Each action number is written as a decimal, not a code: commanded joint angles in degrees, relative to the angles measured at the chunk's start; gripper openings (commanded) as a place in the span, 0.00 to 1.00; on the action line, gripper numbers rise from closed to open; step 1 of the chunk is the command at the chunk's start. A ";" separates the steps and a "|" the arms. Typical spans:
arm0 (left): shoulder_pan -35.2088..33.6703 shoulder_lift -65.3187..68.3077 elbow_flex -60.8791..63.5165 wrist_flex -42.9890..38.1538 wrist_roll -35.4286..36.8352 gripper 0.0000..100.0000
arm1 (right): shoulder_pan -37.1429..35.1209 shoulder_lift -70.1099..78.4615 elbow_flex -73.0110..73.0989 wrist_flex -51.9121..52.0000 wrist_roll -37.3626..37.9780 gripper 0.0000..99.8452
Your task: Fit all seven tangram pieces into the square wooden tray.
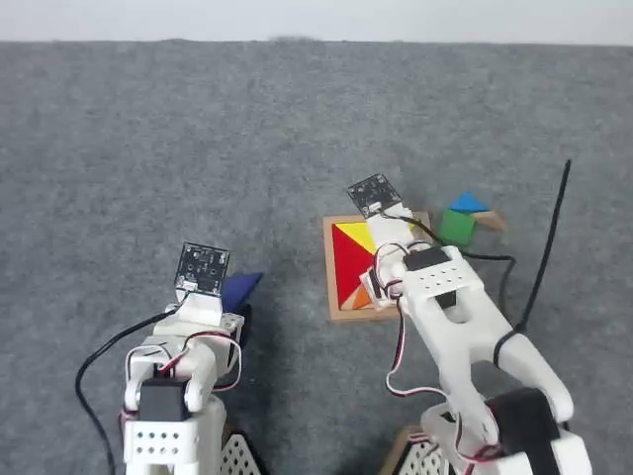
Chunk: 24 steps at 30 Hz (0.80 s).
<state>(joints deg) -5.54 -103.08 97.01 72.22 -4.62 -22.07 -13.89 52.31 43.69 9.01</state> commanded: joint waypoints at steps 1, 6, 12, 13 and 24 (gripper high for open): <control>0.26 -1.05 -0.57 0.09 0.62 0.20 | -1.80 0.48 -1.05 1.10 0.88 0.07; 0.26 -1.05 -0.57 0.09 0.62 0.20 | 5.58 -8.48 -1.85 4.44 0.88 0.07; 0.26 -1.05 -0.57 0.09 0.62 0.20 | 10.68 -11.82 -0.53 3.82 0.79 0.07; 0.26 -1.05 -0.57 0.09 0.62 0.20 | 10.68 -10.86 -0.70 3.74 0.79 0.07; 0.26 -1.05 -0.57 0.09 0.62 0.20 | 9.63 -1.45 -7.65 0.75 0.44 0.07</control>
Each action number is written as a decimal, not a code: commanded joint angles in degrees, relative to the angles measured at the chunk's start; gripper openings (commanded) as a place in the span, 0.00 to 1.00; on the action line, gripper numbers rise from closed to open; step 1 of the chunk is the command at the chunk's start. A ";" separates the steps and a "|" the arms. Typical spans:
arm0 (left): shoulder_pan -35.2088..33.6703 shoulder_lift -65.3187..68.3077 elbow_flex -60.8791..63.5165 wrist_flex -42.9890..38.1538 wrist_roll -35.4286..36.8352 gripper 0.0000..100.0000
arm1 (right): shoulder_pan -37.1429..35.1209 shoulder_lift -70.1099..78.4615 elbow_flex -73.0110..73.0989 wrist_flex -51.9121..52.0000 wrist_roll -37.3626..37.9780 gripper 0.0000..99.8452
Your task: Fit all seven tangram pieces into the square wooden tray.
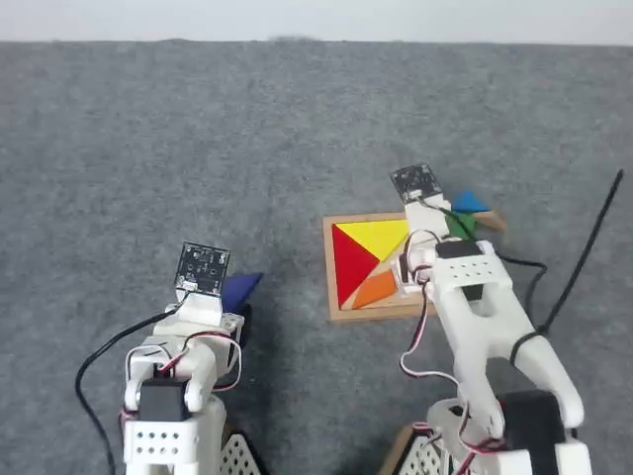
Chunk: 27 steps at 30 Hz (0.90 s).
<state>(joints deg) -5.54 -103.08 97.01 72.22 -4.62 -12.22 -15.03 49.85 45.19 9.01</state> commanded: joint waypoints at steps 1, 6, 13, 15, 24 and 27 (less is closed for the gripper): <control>0.26 -1.05 -0.57 0.09 0.62 0.20 | -1.19 -0.31 -5.63 -0.75 0.44 0.07; 0.26 -1.05 -0.57 0.09 0.62 0.20 | -5.85 0.40 -5.71 -0.66 0.70 0.07; 0.26 -1.05 -0.57 0.09 0.62 0.20 | -3.47 7.96 -11.78 3.56 0.88 0.07; 0.26 -1.05 -0.57 0.09 0.62 0.20 | -3.03 9.63 -14.15 5.14 0.70 0.07; 0.26 -1.05 -0.57 0.09 0.62 0.20 | -2.86 14.37 -14.77 5.76 0.88 0.01; 0.26 -1.05 -0.57 0.09 0.62 0.20 | -2.86 16.92 -14.77 5.85 0.88 0.01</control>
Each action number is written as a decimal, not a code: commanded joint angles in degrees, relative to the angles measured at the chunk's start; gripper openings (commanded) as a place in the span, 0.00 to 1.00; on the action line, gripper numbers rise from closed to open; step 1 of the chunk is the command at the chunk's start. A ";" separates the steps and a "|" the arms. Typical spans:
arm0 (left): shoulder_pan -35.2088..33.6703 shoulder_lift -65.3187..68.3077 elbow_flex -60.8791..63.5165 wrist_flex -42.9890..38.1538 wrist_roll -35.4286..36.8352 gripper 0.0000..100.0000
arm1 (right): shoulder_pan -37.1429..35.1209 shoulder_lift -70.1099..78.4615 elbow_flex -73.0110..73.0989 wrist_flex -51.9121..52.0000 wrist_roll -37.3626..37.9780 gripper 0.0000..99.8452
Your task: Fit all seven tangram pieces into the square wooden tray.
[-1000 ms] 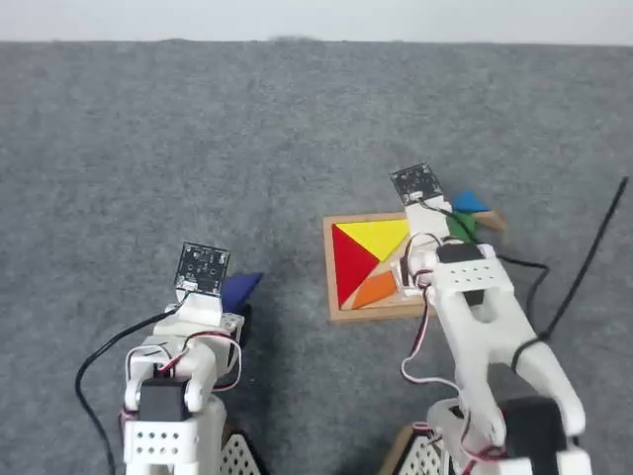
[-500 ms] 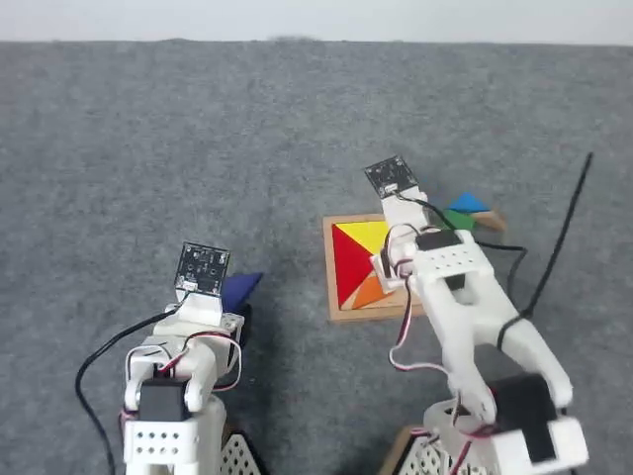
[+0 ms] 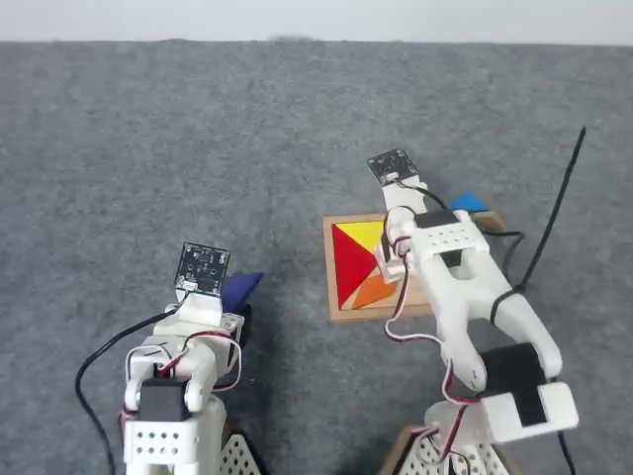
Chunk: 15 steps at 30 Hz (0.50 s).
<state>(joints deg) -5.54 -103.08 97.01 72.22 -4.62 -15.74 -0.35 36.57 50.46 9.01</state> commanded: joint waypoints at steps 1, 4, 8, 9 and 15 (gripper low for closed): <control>0.26 -1.05 -0.57 0.09 0.62 0.20 | 0.57 2.68 -1.49 0.57 0.88 0.01; 0.26 -1.05 -0.57 0.09 0.62 0.20 | 0.22 2.77 -1.49 1.80 0.97 0.01; 0.26 -1.05 -0.57 0.09 0.62 0.20 | -0.48 2.77 -1.41 4.26 0.97 0.01; 0.26 -1.05 -0.57 0.09 0.62 0.20 | -0.92 2.68 -1.05 4.62 0.97 0.01; 0.26 -1.05 -0.57 0.09 0.62 0.20 | -5.49 -1.27 2.81 4.53 0.88 0.01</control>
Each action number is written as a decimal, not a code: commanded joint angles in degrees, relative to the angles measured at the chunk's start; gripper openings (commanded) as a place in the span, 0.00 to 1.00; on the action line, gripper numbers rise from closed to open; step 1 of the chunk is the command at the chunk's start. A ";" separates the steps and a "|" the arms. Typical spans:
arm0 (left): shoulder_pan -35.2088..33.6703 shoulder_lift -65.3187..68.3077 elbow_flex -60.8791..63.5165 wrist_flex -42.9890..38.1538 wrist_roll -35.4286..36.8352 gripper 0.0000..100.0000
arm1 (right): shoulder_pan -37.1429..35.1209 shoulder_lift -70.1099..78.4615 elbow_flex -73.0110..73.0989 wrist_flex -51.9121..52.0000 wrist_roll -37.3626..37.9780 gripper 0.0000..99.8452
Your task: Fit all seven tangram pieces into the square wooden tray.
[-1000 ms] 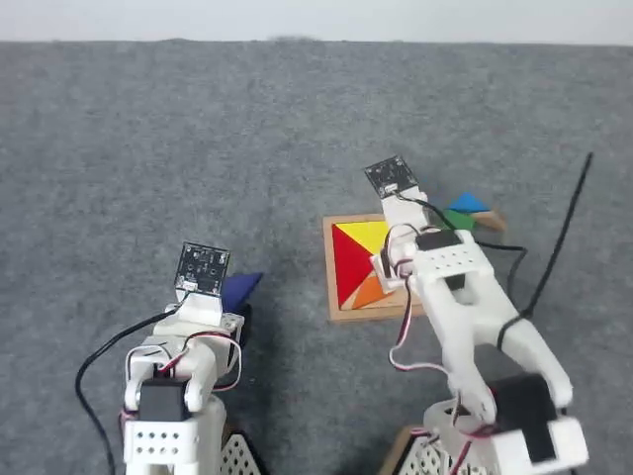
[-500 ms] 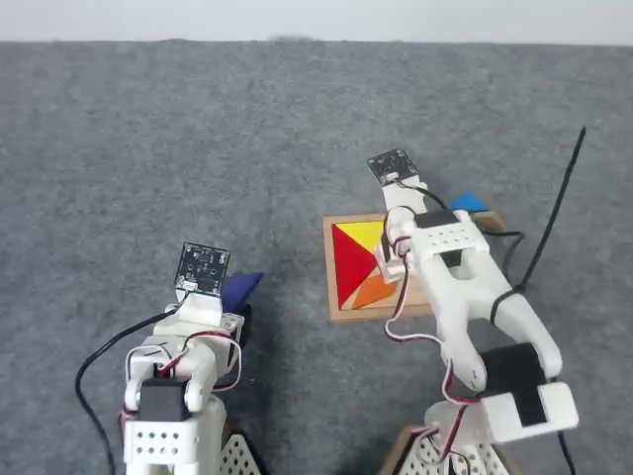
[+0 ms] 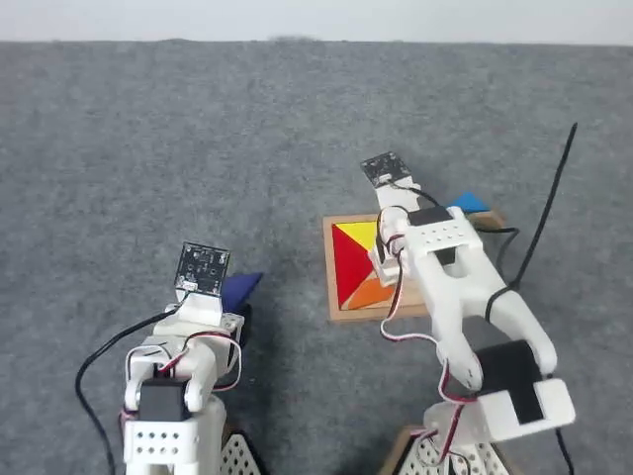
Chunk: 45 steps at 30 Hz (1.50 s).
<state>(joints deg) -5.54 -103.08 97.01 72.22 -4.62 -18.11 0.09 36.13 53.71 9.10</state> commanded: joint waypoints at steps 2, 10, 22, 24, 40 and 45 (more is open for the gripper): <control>0.26 -1.05 -0.57 0.09 0.62 0.20 | -4.88 -3.47 3.96 1.27 0.70 0.01; 0.26 -1.05 -0.57 0.09 0.62 0.20 | -9.89 -3.56 4.66 1.45 0.62 0.01; 0.26 -1.05 -0.57 0.09 0.62 0.20 | -10.86 -12.26 4.66 1.80 0.18 0.01; 0.26 -1.05 -0.57 0.09 0.62 0.20 | -9.71 -16.13 5.01 2.33 0.18 0.01; 0.26 -1.05 -0.57 0.09 0.62 0.20 | 23.25 -20.00 -11.96 10.42 7.03 0.19; 0.26 -1.05 -0.57 0.09 0.62 0.20 | 24.04 -4.70 -24.09 14.99 17.05 0.19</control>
<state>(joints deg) -5.54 -103.08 97.01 72.22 -4.62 5.19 -12.40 21.10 66.20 20.18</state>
